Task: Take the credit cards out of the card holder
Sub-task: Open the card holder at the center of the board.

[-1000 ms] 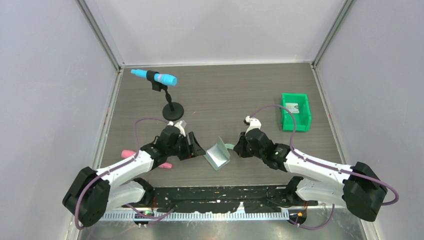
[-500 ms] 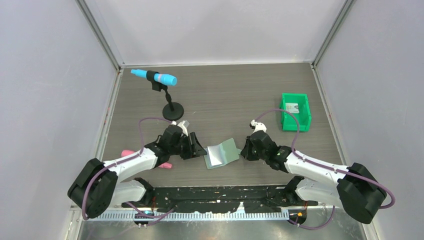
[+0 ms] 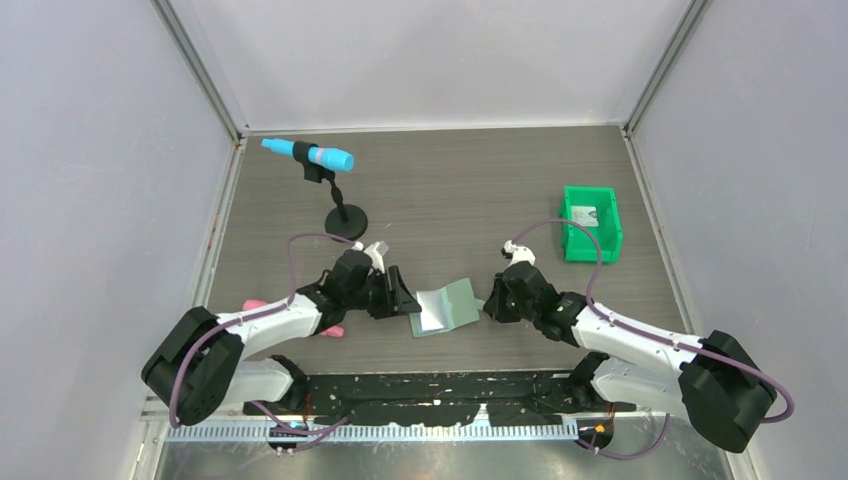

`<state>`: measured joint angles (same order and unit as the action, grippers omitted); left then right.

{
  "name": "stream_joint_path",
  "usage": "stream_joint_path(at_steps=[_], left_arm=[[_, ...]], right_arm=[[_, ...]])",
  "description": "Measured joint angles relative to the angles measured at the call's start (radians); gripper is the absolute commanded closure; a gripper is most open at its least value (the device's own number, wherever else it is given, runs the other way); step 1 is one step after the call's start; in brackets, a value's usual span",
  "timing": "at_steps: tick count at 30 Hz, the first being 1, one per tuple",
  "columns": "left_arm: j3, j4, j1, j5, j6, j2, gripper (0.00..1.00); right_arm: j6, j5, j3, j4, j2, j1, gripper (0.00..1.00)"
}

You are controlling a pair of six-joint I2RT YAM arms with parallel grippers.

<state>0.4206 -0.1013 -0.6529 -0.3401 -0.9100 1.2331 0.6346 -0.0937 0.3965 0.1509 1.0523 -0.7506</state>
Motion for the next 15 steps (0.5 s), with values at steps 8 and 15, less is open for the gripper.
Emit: stream_joint_path(at_steps=[8, 15], left_arm=[[0.064, -0.045, -0.026, -0.021, 0.011, 0.055, 0.51], [0.098, -0.08, -0.048, -0.031, 0.023, 0.103, 0.51]], right_arm=[[0.0, 0.019, -0.003, 0.002, -0.026, 0.0, 0.94], [0.0, 0.025, -0.003, 0.007, -0.05, 0.0, 0.94]])
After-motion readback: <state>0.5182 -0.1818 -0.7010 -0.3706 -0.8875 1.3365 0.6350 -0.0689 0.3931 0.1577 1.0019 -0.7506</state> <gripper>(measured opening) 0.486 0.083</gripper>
